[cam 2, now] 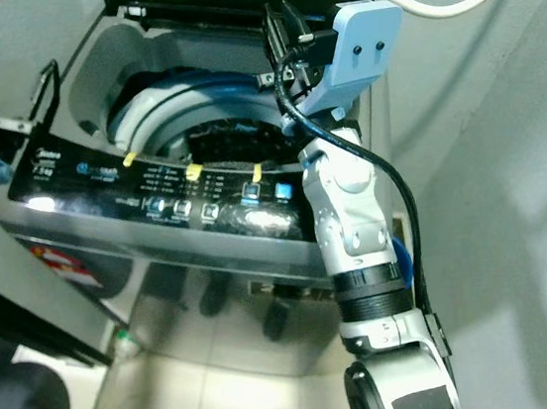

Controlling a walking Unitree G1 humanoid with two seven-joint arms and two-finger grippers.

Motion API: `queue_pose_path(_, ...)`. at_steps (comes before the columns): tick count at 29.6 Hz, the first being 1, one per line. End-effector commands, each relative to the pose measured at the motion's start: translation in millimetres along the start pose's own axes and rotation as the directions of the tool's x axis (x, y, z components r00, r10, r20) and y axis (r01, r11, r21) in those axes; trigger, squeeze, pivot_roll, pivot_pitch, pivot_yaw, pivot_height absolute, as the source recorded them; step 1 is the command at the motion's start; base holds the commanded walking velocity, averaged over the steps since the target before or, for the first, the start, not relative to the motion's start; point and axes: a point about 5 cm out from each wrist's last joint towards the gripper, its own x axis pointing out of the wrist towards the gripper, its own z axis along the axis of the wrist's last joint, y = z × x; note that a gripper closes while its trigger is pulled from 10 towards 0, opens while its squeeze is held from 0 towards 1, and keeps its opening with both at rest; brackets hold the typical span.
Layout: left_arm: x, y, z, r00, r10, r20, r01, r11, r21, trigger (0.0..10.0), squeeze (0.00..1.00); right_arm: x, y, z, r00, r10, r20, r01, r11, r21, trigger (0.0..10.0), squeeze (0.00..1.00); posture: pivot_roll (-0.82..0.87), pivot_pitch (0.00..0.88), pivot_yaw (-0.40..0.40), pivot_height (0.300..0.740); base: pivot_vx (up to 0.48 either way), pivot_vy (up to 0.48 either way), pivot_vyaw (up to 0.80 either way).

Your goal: Clothes washing

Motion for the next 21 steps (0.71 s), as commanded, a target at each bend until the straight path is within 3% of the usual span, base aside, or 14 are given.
queue_pose_path(1,0.2,1.7,-0.1,1.0,0.023,0.01,-0.023,1.0,-0.012,10.0,0.0,2.1,-1.0,0.7,1.0,0.0,0.002,0.0,1.0,-0.002,10.0,0.0,0.1,0.037,0.023,0.74,0.0,0.0,0.0)
queue_pose_path(3,2.3,5.0,-1.4,0.998,0.056,0.016,-0.055,0.997,-0.046,10.0,0.0,5.0,-1.1,1.4,1.0,0.001,0.006,-0.001,1.0,-0.011,10.0,0.0,0.1,0.027,0.017,0.74,0.0,0.0,0.0)
queue_pose_path(10,3.8,5.1,-3.1,0.996,0.087,0.031,-0.086,0.996,-0.035,10.0,0.0,4.9,-0.7,0.5,1.0,-0.002,-0.005,0.002,0.999,-0.034,10.0,0.0,0.11,0.023,0.015,0.74,0.0,0.0,0.0)
queue_pose_path(21,4.2,7.8,-4.5,0.995,0.095,0.035,-0.094,0.995,-0.026,10.0,0.0,4.7,0.4,-2.2,1.0,0.013,-0.022,-0.014,0.998,-0.064,10.0,0.0,0.1,0.029,0.015,0.74,-0.431,0.0,0.0)
